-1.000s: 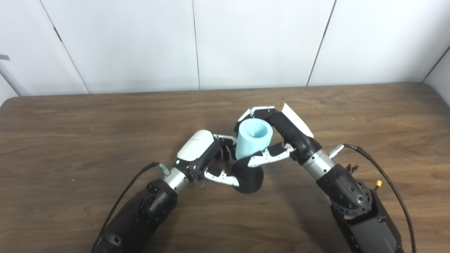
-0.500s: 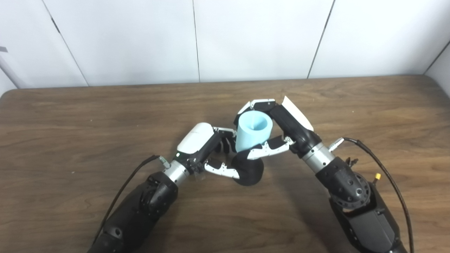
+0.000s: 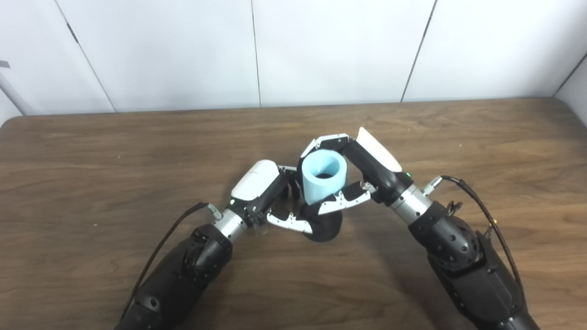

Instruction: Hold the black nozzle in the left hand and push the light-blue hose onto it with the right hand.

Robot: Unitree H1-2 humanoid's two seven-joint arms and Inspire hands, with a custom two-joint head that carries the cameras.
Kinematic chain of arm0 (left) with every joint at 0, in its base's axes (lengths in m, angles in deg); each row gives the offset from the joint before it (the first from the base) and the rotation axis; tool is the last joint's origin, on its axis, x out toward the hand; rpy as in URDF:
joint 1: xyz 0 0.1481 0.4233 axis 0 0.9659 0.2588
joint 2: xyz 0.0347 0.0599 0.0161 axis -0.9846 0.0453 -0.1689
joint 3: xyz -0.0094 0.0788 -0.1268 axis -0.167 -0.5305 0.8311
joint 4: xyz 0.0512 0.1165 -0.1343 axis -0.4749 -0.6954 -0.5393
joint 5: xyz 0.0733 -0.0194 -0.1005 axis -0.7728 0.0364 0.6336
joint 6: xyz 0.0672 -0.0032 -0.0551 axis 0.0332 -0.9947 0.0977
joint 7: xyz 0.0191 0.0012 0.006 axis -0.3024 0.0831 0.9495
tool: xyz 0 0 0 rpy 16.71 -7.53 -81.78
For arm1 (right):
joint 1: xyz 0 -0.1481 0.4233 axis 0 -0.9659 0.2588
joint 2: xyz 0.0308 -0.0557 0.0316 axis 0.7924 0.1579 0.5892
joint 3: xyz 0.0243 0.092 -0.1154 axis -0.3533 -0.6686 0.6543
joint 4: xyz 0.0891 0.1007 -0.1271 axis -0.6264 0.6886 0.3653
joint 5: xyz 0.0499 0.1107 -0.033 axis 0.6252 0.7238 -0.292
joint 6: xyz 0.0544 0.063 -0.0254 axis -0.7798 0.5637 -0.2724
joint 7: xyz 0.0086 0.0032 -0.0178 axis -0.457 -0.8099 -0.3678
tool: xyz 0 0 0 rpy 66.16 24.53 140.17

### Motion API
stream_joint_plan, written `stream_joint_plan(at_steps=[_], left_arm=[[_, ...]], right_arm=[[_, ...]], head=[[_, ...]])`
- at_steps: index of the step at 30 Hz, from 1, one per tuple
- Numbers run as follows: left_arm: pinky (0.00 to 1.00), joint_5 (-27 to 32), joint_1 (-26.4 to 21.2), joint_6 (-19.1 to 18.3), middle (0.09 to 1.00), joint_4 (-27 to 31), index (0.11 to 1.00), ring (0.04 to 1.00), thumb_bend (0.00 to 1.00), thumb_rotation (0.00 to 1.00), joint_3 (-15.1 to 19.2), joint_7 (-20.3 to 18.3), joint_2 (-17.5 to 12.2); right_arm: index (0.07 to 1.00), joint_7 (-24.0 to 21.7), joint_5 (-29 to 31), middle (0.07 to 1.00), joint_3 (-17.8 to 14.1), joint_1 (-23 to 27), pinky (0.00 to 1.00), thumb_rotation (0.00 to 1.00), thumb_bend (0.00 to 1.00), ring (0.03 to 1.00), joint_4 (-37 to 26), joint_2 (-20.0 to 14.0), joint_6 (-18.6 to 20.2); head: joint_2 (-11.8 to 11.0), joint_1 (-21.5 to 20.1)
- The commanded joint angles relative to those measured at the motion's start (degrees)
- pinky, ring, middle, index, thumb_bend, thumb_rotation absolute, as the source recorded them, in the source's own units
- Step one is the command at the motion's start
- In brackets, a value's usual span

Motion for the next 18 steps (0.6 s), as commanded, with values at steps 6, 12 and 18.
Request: stream_joint_plan(at_steps=[6, 12, 18], left_arm=[[0.37, -2.5, 5.5, -4.9, 0.493, -4.1, 0.495, 0.419, 0.5, 0.0, -2.5, -6.0, -0.7], [0.37, -2.6, 5.5, -5.4, 0.492, -3.7, 0.498, 0.417, 0.5, 0.0, -2.5, -6.6, -1.0], [0.37, -2.4, 5.5, -5.6, 0.489, -3.3, 0.502, 0.418, 0.5, 0.0, -2.4, -7.1, -1.2]], right_arm=[[0.496, -3.4, -1.6, 0.487, 2.0, -2.1, 0.34, 0.0, 0.52, 0.412, 2.3, -1.5, 0.2], [0.498, -2.5, -2.4, 0.486, 1.4, -3.7, 0.34, 0.0, 0.52, 0.407, 1.1, -0.5, 3.9], [0.507, -1.5, -2.2, 0.49, 0.0, -5.6, 0.32, 0.0, 0.52, 0.402, -1.7, 2.4, 14.0]], head=[[0.2, 0.1], [0.3, 0.0], [0.4, -0.1]])
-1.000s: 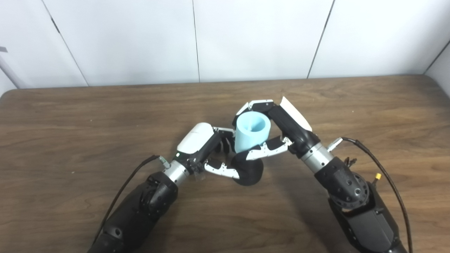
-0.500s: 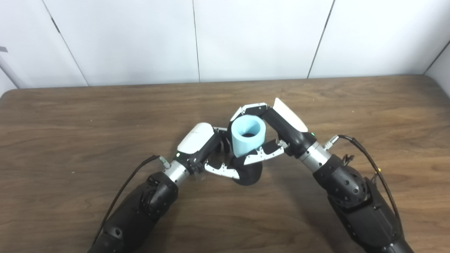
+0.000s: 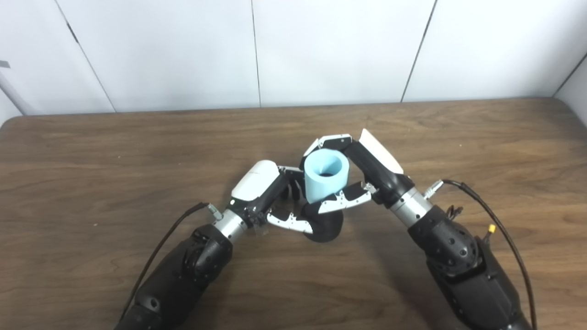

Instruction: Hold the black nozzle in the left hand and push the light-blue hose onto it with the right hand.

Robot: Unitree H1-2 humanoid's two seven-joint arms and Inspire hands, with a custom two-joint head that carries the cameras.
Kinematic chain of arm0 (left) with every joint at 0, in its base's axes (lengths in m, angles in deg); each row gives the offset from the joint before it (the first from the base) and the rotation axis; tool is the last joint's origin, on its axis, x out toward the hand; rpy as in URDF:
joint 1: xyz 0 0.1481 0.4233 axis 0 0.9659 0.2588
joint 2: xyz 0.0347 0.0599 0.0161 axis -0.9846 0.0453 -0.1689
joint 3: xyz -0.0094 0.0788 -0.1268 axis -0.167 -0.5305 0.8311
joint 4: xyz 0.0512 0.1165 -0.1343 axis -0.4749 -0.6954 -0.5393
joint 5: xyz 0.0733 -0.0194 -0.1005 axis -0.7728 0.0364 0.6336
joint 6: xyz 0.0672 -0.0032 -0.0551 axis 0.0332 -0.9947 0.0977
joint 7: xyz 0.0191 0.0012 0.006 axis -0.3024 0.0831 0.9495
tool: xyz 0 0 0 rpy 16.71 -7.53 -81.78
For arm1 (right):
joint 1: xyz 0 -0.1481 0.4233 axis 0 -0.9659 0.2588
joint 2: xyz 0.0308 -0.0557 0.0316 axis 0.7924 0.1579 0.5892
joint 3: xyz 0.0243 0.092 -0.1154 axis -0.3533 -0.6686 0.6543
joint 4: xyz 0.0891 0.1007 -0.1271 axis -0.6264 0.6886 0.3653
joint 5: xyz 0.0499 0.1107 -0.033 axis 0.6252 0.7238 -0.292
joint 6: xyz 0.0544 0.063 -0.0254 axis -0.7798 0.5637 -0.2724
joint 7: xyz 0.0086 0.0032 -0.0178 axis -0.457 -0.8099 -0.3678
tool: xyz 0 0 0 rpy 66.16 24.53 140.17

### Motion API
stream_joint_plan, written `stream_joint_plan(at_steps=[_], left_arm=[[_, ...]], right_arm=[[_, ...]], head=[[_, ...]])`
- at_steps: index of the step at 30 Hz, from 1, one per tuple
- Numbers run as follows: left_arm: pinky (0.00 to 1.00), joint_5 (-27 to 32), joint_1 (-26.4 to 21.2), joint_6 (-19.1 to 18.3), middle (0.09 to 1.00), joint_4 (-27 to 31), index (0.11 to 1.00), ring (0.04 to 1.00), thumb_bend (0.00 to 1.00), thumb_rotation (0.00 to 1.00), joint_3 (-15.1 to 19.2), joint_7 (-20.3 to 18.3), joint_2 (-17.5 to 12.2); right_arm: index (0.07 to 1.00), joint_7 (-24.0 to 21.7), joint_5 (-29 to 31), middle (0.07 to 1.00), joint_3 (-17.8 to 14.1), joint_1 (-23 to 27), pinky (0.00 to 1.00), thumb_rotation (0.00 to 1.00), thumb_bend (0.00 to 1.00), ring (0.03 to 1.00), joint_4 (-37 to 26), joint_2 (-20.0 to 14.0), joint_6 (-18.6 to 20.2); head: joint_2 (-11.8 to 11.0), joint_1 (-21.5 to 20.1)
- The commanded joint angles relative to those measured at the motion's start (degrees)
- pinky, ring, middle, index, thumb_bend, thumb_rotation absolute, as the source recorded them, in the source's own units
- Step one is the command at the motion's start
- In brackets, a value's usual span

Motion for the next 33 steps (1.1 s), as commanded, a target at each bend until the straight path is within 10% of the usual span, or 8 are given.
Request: stream_joint_plan(at_steps=[1, 20, 22, 25, 33], left_arm=[[0.37, -2.6, 5.2, -5.8, 0.488, -3.5, 0.499, 0.42, 0.5, 0.0, -2.5, -7.1, -1.1], [0.37, -2.5, 5.3, -6.4, 0.489, -2.9, 0.497, 0.423, 0.5, 0.0, -2.5, -7.0, -0.9], [0.37, -2.5, 5.3, -6.7, 0.489, -2.8, 0.498, 0.422, 0.5, 0.0, -2.6, -7.3, -1.0], [0.37, -2.3, 5.1, -7.2, 0.489, -2.8, 0.501, 0.419, 0.5, 0.0, -2.5, -8.0, -1.0], [0.37, -2.1, 5.0, -6.0, 0.484, -3.7, 0.501, 0.42, 0.5, 0.0, -2.4, -7.1, -0.8]], right_arm=[[0.502, -2.7, -2.0, 0.487, 1.1, -3.0, 0.32, 0.0, 0.52, 0.404, 1.3, -0.2, 6.2], [0.536, -5.8, 0.2, 0.493, 2.6, -2.3, 0.33, 0.0, 0.51, 0.397, 0.7, -1.9, 5.0], [0.814, -10.2, -0.3, 0.759, 4.7, -0.4, 0.52, 0.13, 0.85, 0.671, -2.1, -5.0, 7.3], [0.981, -11.9, -0.7, 0.975, 5.7, 1.6, 0.76, 0.23, 0.99, 0.958, -5.0, -6.9, 9.7], [1.0, -10.4, -0.6, 1.0, 2.6, 4.6, 0.95, 0.26, 1.0, 1.0, -8.3, -6.2, 12.0]], head=[[0.1, 0.0], [0.5, 0.3], [0.5, 0.3], [0.2, 0.1], [0.0, 0.0]])
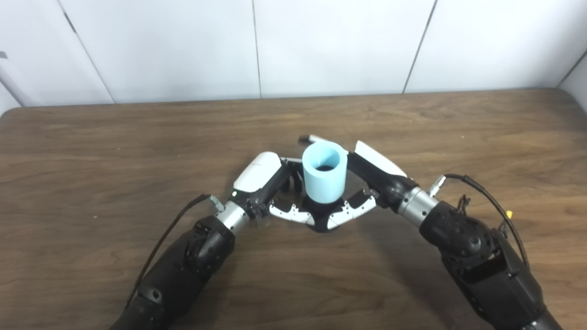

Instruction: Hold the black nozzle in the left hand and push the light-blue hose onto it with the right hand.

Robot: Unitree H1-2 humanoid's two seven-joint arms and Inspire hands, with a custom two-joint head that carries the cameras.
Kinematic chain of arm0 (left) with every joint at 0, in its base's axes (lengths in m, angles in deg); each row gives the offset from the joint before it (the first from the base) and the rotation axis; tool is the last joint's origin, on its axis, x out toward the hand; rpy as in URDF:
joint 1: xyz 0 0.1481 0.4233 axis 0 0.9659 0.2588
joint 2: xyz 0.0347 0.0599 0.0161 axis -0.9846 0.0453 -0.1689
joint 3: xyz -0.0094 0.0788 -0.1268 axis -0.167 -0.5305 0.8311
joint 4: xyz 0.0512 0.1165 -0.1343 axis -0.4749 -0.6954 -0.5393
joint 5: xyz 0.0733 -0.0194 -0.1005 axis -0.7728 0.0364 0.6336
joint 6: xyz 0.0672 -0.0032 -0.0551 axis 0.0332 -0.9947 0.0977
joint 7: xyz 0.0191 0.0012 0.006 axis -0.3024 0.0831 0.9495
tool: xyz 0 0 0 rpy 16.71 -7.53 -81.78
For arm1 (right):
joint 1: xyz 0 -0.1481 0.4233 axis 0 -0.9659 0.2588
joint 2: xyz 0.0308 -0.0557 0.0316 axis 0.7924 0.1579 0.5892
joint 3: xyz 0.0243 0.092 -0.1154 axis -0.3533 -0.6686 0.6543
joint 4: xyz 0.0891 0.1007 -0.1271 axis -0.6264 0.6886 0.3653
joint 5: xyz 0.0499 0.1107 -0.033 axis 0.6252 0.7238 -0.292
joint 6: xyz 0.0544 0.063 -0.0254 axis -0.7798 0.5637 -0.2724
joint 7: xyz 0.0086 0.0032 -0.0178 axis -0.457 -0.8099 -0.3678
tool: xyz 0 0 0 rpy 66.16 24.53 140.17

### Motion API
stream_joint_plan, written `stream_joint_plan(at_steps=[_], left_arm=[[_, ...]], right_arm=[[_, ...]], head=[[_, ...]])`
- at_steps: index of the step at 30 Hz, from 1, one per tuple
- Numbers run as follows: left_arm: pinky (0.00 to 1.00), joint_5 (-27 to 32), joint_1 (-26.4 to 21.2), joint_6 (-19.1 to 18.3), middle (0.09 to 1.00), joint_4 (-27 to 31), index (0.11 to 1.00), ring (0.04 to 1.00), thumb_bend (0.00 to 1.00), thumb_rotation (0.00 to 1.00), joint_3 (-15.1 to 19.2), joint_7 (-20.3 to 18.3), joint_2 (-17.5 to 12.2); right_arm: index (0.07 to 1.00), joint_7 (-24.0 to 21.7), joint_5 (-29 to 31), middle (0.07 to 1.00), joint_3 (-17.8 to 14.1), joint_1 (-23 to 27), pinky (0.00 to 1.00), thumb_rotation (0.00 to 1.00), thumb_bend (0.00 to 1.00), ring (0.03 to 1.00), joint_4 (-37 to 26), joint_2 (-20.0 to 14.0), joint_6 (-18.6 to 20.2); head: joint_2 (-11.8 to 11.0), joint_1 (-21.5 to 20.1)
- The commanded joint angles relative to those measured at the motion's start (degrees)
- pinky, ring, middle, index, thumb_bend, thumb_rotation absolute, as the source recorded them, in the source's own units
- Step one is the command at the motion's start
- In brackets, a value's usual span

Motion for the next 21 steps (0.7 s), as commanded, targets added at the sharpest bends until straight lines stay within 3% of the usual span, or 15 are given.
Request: stream_joint_plan(at_steps=[1, 11, 14, 17, 21], left_arm=[[0.36, -3.1, 4.5, -4.4, 0.484, -4.9, 0.5, 0.419, 0.5, 0.0, -2.8, -6.0, -0.9], [0.35, -3.0, 4.4, -4.8, 0.479, -4.8, 0.51, 0.413, 0.5, 0.0, -2.8, -6.6, -1.3], [0.34, -3.1, 4.4, -4.7, 0.48, -4.7, 0.513, 0.402, 0.5, 0.0, -2.7, -6.4, -1.4], [0.33, -3.0, 4.4, -4.9, 0.479, -4.6, 0.516, 0.397, 0.5, 0.0, -2.7, -6.7, -1.5], [0.34, -2.8, 4.3, -5.1, 0.481, -4.7, 0.516, 0.402, 0.5, 0.0, -2.6, -6.8, -1.4]], right_arm=[[1.0, -0.3, -0.4, 1.0, -1.0, 2.7, 0.95, 0.27, 1.0, 1.0, -2.8, 0.4, -0.3], [1.0, -1.0, 0.7, 1.0, -3.0, 2.5, 0.87, 0.25, 1.0, 1.0, -2.7, 0.3, -0.9], [1.0, -1.1, 0.4, 1.0, -4.2, 3.0, 0.82, 0.29, 1.0, 1.0, -3.8, 0.1, 1.1], [1.0, -2.1, 2.0, 1.0, -6.0, 3.6, 0.88, 0.28, 1.0, 1.0, -4.6, -0.3, 3.4], [1.0, -4.0, 6.3, 1.0, -8.9, 4.5, 0.88, 0.31, 1.0, 1.0, -3.4, -1.5, 4.1]], head=[[0.1, -0.1], [0.1, 0.0], [0.2, -0.1], [0.2, -0.2], [0.0, -0.3]])
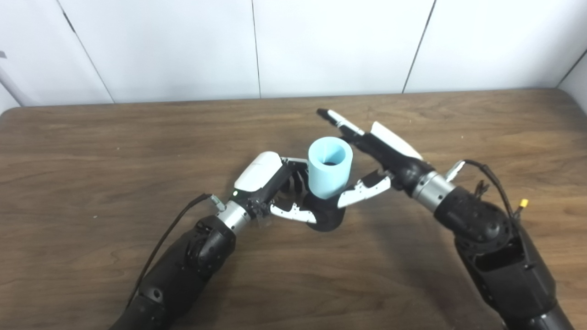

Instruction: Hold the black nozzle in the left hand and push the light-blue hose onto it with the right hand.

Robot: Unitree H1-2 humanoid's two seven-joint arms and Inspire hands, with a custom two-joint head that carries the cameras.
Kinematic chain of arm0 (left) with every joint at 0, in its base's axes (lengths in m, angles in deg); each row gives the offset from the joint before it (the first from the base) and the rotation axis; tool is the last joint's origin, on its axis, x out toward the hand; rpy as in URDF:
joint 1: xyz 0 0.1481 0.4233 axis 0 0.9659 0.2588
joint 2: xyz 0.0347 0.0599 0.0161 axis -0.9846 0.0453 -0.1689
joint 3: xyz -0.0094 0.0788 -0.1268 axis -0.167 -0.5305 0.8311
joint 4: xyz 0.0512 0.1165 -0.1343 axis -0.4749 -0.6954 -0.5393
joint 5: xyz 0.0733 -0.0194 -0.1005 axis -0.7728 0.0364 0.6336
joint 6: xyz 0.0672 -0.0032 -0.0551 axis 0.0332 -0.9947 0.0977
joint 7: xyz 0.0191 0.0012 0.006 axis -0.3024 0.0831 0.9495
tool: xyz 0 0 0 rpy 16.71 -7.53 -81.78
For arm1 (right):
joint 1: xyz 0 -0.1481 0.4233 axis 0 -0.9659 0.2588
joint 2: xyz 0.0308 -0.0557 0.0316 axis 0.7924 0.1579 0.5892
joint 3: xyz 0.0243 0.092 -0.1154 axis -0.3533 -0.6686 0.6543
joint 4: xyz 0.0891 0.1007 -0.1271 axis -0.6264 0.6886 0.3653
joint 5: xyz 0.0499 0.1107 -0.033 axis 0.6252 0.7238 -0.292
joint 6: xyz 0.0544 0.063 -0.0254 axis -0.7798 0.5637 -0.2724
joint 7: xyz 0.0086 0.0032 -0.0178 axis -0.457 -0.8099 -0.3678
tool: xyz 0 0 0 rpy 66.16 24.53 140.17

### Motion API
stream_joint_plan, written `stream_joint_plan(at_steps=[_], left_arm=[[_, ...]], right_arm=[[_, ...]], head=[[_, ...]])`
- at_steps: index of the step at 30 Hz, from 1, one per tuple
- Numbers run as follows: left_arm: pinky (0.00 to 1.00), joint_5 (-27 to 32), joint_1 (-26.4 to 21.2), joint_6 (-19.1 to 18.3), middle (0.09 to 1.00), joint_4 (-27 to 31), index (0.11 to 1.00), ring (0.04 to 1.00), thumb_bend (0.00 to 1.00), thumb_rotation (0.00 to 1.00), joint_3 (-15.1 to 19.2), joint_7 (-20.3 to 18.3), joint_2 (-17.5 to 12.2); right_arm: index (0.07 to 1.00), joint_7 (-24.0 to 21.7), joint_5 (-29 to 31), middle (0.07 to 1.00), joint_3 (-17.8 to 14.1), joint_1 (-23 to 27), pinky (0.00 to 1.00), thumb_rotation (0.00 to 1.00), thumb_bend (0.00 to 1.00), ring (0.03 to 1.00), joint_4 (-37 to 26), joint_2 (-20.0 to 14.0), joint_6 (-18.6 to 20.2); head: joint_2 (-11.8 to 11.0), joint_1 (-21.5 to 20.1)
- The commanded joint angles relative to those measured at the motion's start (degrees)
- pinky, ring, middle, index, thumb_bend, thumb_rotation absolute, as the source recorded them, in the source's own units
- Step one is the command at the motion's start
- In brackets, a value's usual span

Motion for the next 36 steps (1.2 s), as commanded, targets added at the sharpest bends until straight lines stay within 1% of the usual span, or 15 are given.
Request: stream_joint_plan(at_steps=[1, 6, 13, 16, 18, 19, 20, 21, 22, 25, 27, 28, 30, 34, 36], left_arm=[[0.35, -2.8, 4.4, -4.9, 0.482, -4.8, 0.515, 0.405, 0.5, 0.0, -2.5, -6.5, -1.4], [0.36, -3.3, 4.2, -5.3, 0.489, -4.8, 0.504, 0.412, 0.5, 0.0, -2.7, -6.6, -1.4], [0.36, -3.3, 4.1, -5.1, 0.486, -4.9, 0.505, 0.414, 0.5, 0.0, -2.8, -6.6, -1.6], [0.36, -2.9, 4.0, -5.1, 0.486, -4.8, 0.505, 0.413, 0.5, 0.0, -2.7, -6.9, -1.6], [0.35, -3.0, 3.9, -4.9, 0.484, -5.1, 0.51, 0.406, 0.5, 0.0, -2.8, -6.8, -1.6], [0.35, -3.1, 3.8, -4.7, 0.482, -5.4, 0.509, 0.406, 0.5, 0.0, -2.8, -6.7, -1.7], [0.35, -3.2, 3.7, -4.4, 0.482, -5.6, 0.509, 0.406, 0.5, 0.0, -2.9, -6.4, -1.7], [0.35, -3.3, 3.6, -4.2, 0.482, -6.0, 0.505, 0.408, 0.5, 0.0, -2.9, -6.2, -1.7], [0.36, -3.4, 3.5, -4.1, 0.484, -6.1, 0.5, 0.413, 0.5, 0.0, -3.0, -6.1, -1.7], [0.37, -3.3, 3.4, -4.1, 0.484, -6.4, 0.494, 0.421, 0.5, 0.0, -3.1, -6.2, -1.7], [0.37, -3.6, 3.3, -4.0, 0.484, -6.6, 0.491, 0.426, 0.5, 0.0, -3.2, -5.7, -1.6], [0.37, -3.8, 3.3, -4.2, 0.482, -6.5, 0.49, 0.43, 0.5, 0.0, -3.3, -5.7, -1.6], [0.37, -3.7, 3.2, -4.2, 0.482, -6.5, 0.49, 0.431, 0.5, 0.0, -3.4, -5.6, -1.6], [0.37, -3.6, 3.2, -3.3, 0.477, -7.0, 0.491, 0.434, 0.5, 0.0, -3.4, -4.8, -1.4], [0.37, -3.7, 3.2, -3.7, 0.476, -6.9, 0.492, 0.433, 0.5, 0.0, -3.4, -5.1, -1.5]], right_arm=[[1.0, -1.6, 3.9, 1.0, -2.1, 2.6, 0.87, 0.31, 1.0, 1.0, -0.9, -1.9, 0.2], [1.0, -5.3, 6.5, 1.0, -3.4, 2.7, 0.92, 0.33, 1.0, 1.0, -2.7, -6.5, 3.0], [1.0, -7.9, 7.2, 1.0, -4.4, 2.7, 0.89, 0.32, 1.0, 1.0, -4.9, -12.2, 5.2], [1.0, -6.6, 9.1, 1.0, -6.9, 1.9, 0.92, 0.35, 1.0, 1.0, -4.1, -12.6, 0.4], [1.0, -5.2, 10.9, 1.0, -9.1, 1.0, 0.92, 0.41, 1.0, 1.0, -3.3, -11.9, -4.7], [1.0, -4.4, 11.6, 1.0, -10.2, 0.5, 0.95, 0.48, 1.0, 1.0, -3.0, -11.4, -8.0], [1.0, -3.3, 11.2, 1.0, -10.8, -0.1, 0.96, 0.5, 1.0, 1.0, -2.5, -11.1, -12.0], [1.0, -2.1, 10.1, 1.0, -11.1, -0.5, 0.95, 0.56, 0.95, 1.0, -2.0, -10.8, -16.0], [1.0, -1.4, 9.2, 1.0, -11.3, -0.8, 0.95, 0.61, 0.9, 1.0, -1.6, -10.7, -18.7], [1.0, 1.6, 3.1, 1.0, -11.2, -1.3, 0.92, 0.72, 0.8, 0.99, -0.9, -10.6, -27.8], [1.0, 2.5, -0.1, 1.0, -10.9, -1.3, 0.9, 0.76, 0.73, 0.982, -0.9, -10.6, -32.2], [1.0, 2.8, -1.8, 1.0, -10.7, -1.2, 0.91, 0.8, 0.71, 0.99, -1.1, -10.6, -33.5], [1.0, 2.9, -4.7, 1.0, -10.4, -0.9, 0.94, 0.87, 0.71, 0.995, -1.8, -10.5, -34.5], [1.0, 1.9, -7.7, 1.0, -9.7, -0.2, 0.97, 0.97, 0.73, 0.996, -4.3, -10.4, -33.9], [1.0, 1.2, -7.2, 1.0, -9.0, 0.4, 0.97, 0.99, 0.73, 0.992, -5.0, -10.4, -33.8]], head=[[0.0, -0.1], [-0.1, -0.1], [-0.1, -0.3], [-0.1, -0.3], [-0.5, -0.5], [-0.5, -0.5], [-0.5, -0.5], [-0.7, -0.5], [-0.7, -0.5], [-1.0, -0.4], [-1.0, -0.4], [-1.0, -0.4], [-1.1, -0.5], [-1.0, -0.3], [-1.0, -0.3]])
